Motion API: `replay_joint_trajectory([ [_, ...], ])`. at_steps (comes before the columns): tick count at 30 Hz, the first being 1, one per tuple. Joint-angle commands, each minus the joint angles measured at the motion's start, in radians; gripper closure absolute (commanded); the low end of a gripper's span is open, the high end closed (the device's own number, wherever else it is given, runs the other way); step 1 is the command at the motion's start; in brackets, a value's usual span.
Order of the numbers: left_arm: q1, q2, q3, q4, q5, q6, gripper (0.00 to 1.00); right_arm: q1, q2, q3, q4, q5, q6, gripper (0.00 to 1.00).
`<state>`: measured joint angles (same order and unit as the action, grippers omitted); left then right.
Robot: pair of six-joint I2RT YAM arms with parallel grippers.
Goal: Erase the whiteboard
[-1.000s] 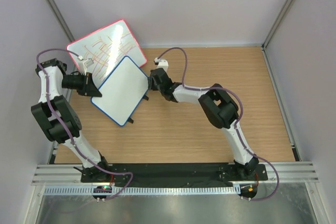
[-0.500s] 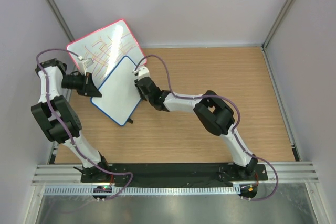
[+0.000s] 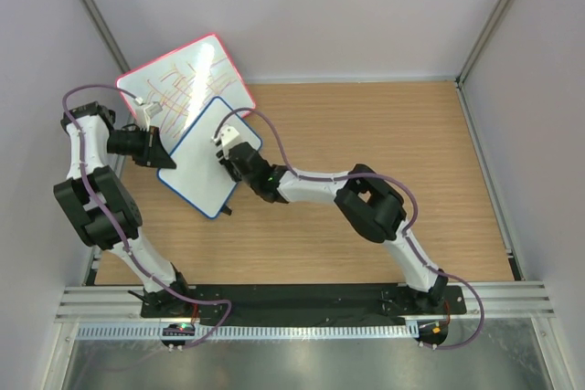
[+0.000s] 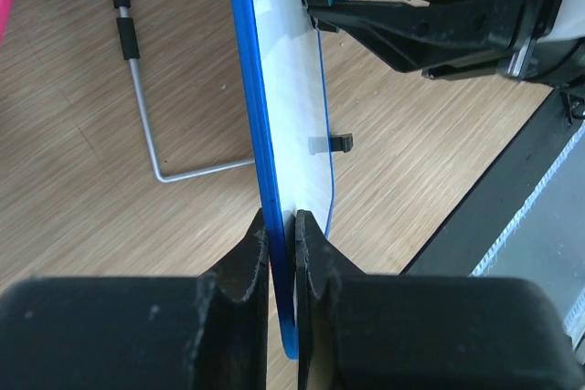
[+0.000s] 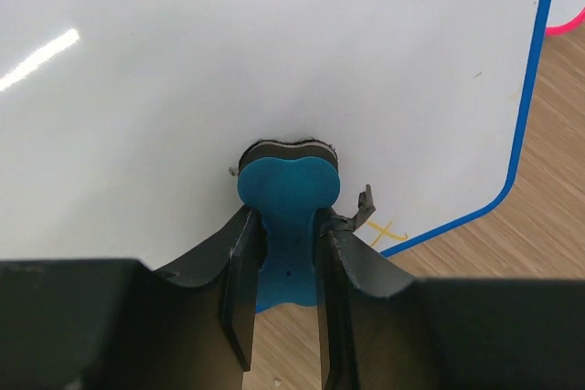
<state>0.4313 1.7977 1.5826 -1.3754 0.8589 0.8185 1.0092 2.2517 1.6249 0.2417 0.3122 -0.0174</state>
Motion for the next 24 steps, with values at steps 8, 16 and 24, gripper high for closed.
replay_joint_trajectory([
  [8, -0.023, -0.041, 0.013, -0.004, -0.066, 0.096, 1.0, -0.147, 0.04, 0.05, -0.007, -0.065, 0.215, 0.99],
  [16, 0.015, -0.104, -0.029, -0.002, -0.129, 0.116, 1.0, -0.144, 0.043, 0.066, -0.027, -0.096, 0.169, 0.99],
  [24, 0.038, -0.132, -0.012, -0.031, -0.155, 0.136, 1.0, -0.129, 0.017, 0.078, -0.054, -0.087, 0.129, 0.99],
])
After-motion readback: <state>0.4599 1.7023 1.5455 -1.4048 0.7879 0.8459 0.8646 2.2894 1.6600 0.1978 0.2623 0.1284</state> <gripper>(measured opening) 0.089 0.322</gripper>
